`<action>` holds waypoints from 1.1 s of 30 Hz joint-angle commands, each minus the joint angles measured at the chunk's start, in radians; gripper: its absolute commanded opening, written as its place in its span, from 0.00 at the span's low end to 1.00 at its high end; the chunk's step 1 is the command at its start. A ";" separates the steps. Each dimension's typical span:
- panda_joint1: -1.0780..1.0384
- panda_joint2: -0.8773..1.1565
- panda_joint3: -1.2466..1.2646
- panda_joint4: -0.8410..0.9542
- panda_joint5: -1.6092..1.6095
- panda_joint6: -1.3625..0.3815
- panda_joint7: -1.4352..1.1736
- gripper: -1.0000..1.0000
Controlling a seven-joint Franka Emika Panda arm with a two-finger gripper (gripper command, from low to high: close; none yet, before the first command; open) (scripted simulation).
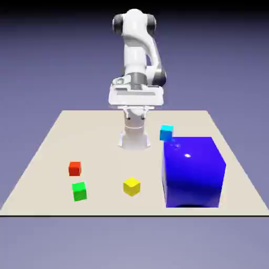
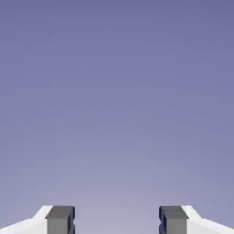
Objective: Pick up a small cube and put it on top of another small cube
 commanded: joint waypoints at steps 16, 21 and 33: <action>-0.511 0.542 0.168 0.232 -0.226 -0.178 0.696 0.50; -0.671 0.711 0.221 0.304 -0.296 -0.233 0.913 0.50; -0.648 1.001 0.107 0.404 -0.463 -0.123 1.135 0.00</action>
